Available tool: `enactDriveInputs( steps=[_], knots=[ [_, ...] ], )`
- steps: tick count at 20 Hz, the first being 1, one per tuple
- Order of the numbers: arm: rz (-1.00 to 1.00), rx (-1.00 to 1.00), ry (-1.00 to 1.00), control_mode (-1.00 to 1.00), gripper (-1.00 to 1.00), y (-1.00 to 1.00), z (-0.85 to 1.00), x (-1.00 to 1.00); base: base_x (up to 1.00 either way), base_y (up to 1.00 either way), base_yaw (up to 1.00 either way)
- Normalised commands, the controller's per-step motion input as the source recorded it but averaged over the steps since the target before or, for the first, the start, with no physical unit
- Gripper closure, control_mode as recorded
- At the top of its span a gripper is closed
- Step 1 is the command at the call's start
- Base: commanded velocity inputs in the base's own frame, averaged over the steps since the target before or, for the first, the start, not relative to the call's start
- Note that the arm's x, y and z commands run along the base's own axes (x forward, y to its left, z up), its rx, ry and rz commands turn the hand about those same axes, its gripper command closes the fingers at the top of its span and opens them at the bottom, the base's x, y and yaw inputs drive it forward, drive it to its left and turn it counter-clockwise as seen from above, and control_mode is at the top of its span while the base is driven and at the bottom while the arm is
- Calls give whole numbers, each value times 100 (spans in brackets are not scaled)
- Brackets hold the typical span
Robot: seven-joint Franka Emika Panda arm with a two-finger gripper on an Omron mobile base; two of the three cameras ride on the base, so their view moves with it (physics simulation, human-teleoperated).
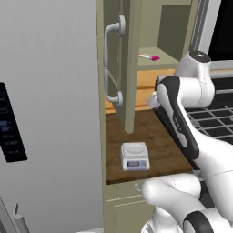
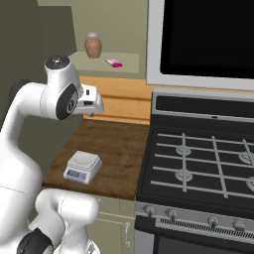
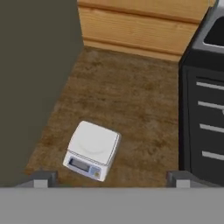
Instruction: Pick the bar and place it on the digital scale for weighing, and close the cabinet.
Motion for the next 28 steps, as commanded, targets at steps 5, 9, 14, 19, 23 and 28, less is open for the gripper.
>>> enactDriveInputs(
  steps=[5,9,14,19,23,28],
  knots=[
    [18,-4,-19,-100,-100,0,60,-21,0,0,0],
    [13,-4,-35,-100,-100,0,60,-13,0,0,0],
    [6,0,-20,-100,-100,0,39,0,0,0,0],
    [0,0,-11,-100,-100,0,40,2,0,0,0],
    [0,0,0,-100,-100,-1,56,3,0,0,0],
    [0,0,0,-100,-100,0,48,1,0,0,0]
  ],
)
